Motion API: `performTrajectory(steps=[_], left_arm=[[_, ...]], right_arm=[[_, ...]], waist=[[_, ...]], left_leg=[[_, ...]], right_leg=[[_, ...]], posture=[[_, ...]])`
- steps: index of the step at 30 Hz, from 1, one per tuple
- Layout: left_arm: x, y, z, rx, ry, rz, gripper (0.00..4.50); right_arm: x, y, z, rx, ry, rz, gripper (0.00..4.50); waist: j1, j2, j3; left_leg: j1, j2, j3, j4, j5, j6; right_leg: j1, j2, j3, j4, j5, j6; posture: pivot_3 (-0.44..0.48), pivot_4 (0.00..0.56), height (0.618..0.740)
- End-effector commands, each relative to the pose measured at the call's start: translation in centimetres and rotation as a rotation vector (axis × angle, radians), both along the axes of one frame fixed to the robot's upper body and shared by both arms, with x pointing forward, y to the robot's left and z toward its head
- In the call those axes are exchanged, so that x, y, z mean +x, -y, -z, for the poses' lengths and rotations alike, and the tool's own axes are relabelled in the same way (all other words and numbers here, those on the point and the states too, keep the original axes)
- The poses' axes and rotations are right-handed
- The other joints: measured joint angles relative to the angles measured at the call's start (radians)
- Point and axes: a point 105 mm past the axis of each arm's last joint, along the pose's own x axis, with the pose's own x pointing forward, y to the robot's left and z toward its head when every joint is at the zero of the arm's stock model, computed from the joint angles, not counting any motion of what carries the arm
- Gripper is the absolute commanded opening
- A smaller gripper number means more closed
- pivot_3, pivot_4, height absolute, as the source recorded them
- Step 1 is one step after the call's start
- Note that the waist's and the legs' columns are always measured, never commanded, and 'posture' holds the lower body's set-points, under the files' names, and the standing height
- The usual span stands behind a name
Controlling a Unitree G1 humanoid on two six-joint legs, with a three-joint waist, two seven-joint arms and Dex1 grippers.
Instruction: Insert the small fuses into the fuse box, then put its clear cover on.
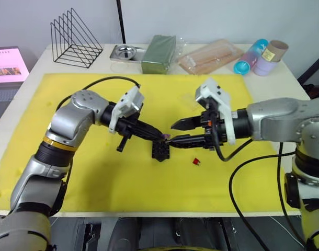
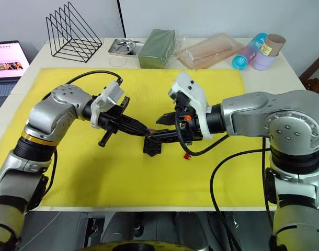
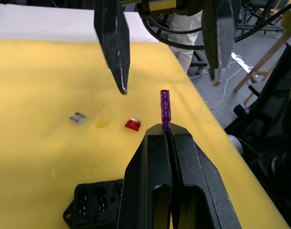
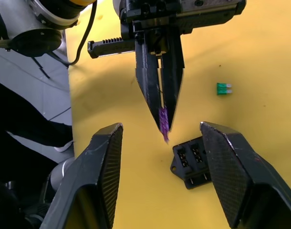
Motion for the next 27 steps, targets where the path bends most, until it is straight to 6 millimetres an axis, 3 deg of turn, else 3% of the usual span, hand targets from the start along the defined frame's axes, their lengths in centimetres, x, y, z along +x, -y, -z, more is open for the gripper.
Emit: performTrajectory(steps=[1,7,10,12,27], left_arm=[[-0.02,0.28,-0.96,-0.005,0.061,0.013,0.00],[0.04,0.47,-0.92,-0.010,0.063,0.005,0.00],[0.22,0.43,-0.87,-0.013,0.063,-0.002,0.00],[0.30,0.42,-0.86,-0.014,0.065,-0.006,0.00],[0.56,0.53,-0.51,-0.018,0.071,-0.018,0.00]], right_arm=[[-0.08,-0.20,-0.83,0.015,0.025,-0.007,2.90],[0.01,-0.19,-0.69,0.006,0.016,-0.001,2.90],[-0.01,-0.22,-0.56,0.001,0.015,-0.003,2.38],[-0.05,-0.24,-0.48,-0.004,0.015,-0.004,1.75],[0.17,-0.29,-0.12,-0.020,0.025,0.012,1.75]], waist=[[0.000,0.000,0.000],[0.000,0.000,0.000],[0.000,0.000,0.000],[0.000,0.000,0.000],[0.000,0.000,0.000]], left_leg=[[0.000,0.000,0.000,0.000,0.000,0.000],[0.000,0.000,0.000,0.000,0.000,0.000],[0.000,0.000,0.000,0.001,0.000,0.000],[0.000,0.000,0.000,0.001,0.000,0.000],[0.000,0.000,0.000,0.007,0.000,0.000]], right_leg=[[0.000,0.000,0.000,0.000,0.000,0.000],[0.000,0.000,0.000,0.000,0.000,0.000],[0.000,0.000,0.000,0.001,0.000,0.000],[0.000,0.000,0.000,0.001,0.000,0.000],[0.001,0.001,0.000,0.003,0.000,0.000]], posture=[[0.000,0.150,0.740],[0.000,0.150,0.740],[0.000,0.150,0.740],[0.000,0.150,0.740],[0.000,0.150,0.740]])
